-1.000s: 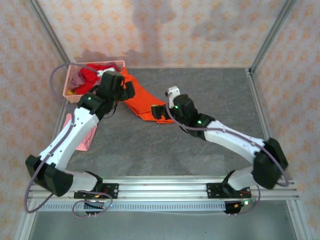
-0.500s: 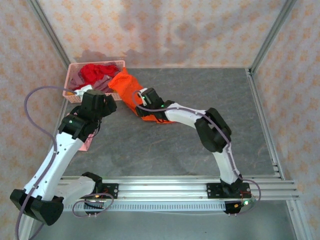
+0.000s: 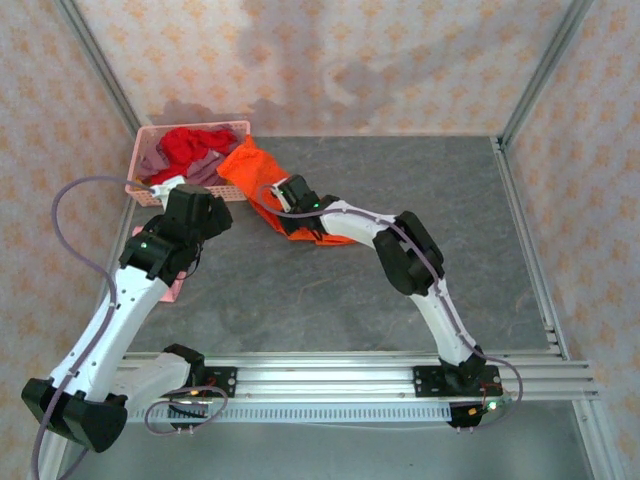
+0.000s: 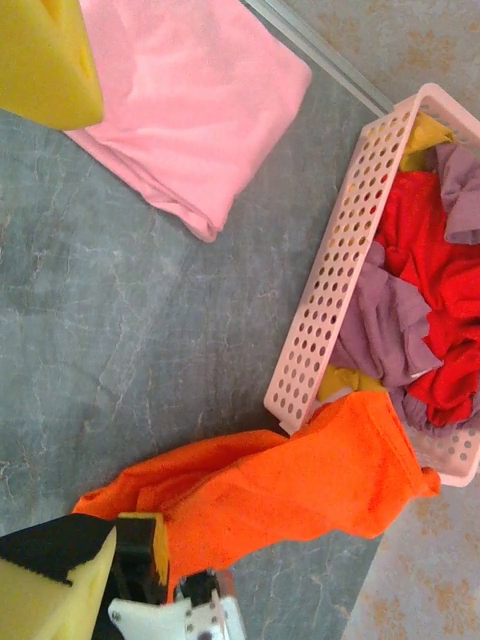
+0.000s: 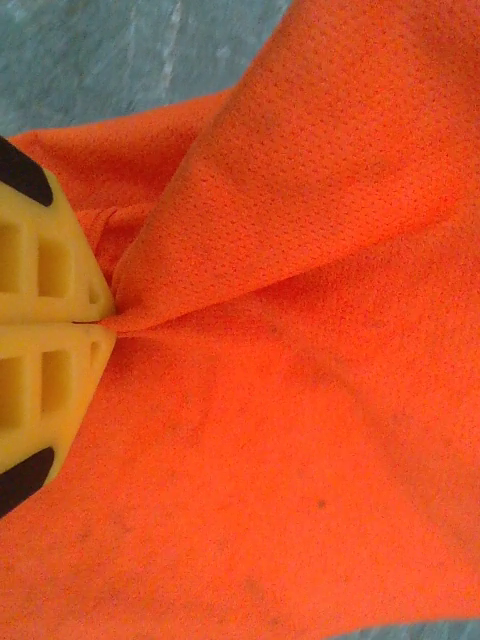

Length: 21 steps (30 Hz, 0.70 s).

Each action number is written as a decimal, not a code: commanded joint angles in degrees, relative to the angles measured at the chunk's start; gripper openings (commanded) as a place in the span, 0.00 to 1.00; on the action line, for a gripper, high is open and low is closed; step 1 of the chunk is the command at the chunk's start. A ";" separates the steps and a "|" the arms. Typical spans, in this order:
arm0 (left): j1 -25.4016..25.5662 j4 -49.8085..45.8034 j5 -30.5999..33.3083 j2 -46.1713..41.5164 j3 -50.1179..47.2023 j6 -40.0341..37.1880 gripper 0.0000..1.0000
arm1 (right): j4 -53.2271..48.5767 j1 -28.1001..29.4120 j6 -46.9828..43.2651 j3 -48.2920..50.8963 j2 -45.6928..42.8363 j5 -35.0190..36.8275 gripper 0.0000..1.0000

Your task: Fold and stack the t-shirts

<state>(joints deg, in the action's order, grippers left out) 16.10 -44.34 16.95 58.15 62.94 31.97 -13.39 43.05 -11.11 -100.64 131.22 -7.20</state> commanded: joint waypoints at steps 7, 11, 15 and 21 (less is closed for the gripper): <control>-0.69 2.15 -1.78 2.49 -1.58 1.98 1.00 | 5.38 -4.68 -7.64 19.46 -26.59 3.21 0.00; -0.67 3.47 -3.33 4.23 -1.24 2.36 1.00 | 4.82 -8.15 -10.13 25.58 -35.64 2.55 0.00; -0.71 5.24 -4.75 6.10 -1.22 2.66 1.00 | 3.83 -13.47 -10.87 29.94 -44.35 1.28 0.00; -0.74 7.40 -5.35 8.53 -1.46 5.39 1.00 | 2.02 -19.63 -11.21 36.46 -54.85 1.18 0.00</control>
<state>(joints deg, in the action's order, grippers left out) 15.97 -39.27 11.77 66.13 62.08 34.83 -9.89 24.86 -21.56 -66.94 80.44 -6.00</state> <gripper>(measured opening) 0.999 0.044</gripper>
